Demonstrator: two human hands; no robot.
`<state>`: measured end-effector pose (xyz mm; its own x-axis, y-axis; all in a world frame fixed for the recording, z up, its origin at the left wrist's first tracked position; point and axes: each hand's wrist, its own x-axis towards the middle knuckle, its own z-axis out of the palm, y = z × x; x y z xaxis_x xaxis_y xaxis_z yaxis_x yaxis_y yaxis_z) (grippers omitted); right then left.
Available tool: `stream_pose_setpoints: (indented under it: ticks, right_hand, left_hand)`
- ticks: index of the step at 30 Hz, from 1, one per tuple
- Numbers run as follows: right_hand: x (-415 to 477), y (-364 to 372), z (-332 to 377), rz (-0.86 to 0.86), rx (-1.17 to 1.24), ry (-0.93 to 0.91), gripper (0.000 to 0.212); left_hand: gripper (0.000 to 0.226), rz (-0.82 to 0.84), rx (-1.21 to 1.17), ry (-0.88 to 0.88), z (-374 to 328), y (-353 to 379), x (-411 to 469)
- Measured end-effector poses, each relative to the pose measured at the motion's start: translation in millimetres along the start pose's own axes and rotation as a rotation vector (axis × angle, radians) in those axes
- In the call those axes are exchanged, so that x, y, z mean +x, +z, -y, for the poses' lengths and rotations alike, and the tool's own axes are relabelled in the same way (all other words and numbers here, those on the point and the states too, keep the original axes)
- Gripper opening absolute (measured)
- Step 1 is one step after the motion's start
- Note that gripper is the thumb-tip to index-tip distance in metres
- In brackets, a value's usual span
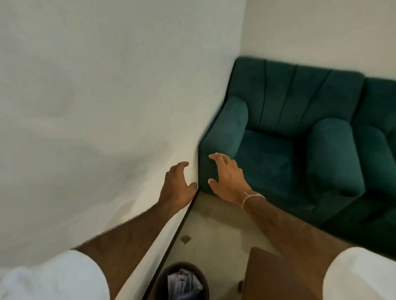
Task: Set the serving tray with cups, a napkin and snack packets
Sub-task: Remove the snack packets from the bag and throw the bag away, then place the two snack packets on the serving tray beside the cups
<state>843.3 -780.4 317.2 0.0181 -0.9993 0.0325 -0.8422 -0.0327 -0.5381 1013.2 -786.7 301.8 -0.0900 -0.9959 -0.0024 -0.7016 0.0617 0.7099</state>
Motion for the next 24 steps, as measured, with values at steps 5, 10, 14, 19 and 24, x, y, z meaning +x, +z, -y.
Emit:
stream_pose_setpoints:
  ticks: [5, 10, 14, 19, 24]
  right_hand:
    - [-28, -145, 34, -0.165, -0.035, -0.089, 0.071]
    - [-79, -281, 47, -0.326, -0.058, -0.166, 0.069]
    - [-129, -367, 39, -0.419, -0.077, -0.193, 0.069]
    - [-199, -460, 4, -0.506, -0.131, -0.159, 0.071]
    - [-260, -526, -46, -0.576, -0.158, -0.071, 0.074]
  left_hand:
    - [0.069, -0.085, -0.021, 0.133, -127, -56, -13]
    - [0.07, -0.143, -0.028, 0.264, -245, -89, -46]
    - [0.071, -0.175, -0.029, 0.353, -332, -94, -78]
    - [0.075, -0.164, -0.055, 0.468, -438, -76, -125]
    - [0.076, -0.096, -0.051, 0.536, -513, -39, -150]
